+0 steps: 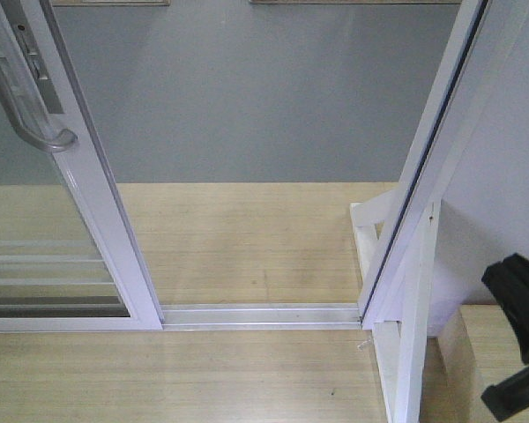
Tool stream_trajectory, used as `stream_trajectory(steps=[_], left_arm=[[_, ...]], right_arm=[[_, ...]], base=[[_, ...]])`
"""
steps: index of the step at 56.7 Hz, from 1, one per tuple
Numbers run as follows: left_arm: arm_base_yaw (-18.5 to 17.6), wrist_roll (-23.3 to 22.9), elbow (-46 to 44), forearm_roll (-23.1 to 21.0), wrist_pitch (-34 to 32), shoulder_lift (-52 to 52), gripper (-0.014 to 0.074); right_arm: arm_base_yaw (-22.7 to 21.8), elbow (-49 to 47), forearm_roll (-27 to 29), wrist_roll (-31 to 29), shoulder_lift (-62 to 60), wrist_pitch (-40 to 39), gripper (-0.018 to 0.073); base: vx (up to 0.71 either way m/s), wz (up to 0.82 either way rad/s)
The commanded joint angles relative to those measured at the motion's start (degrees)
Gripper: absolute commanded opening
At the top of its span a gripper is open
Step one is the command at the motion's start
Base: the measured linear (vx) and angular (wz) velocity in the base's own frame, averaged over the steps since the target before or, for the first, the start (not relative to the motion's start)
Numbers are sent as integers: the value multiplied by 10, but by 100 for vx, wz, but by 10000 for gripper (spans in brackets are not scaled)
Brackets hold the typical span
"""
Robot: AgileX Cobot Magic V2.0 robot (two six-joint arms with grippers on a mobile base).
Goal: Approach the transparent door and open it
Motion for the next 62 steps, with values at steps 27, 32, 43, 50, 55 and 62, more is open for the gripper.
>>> stream_trajectory(steps=[27,32,43,50,55,62], left_arm=[[-3,-4,4,-7,-43,-8,2],[-3,-4,4,-7,-43,-8,2],[-3,-4,4,-7,-43,-8,2],[-3,-4,4,-7,-43,-8,2],[-4,-4,4,-7,-43,-8,2],[-3,-4,4,-7,-43,-8,2]], right_arm=[[-1,57,-2,20,-140,45,-5],[-1,57,-2,20,-140,46,-5],[-1,57,-2,20,-140,46,-5],[-1,57,-2,20,-140,47,-5],[-1,57,-2,20,-140,47,-5],[-1,57,-2,20,-140,52,-5]], base=[[0,0],[0,0],[0,0],[0,0],[0,0],[0,0]])
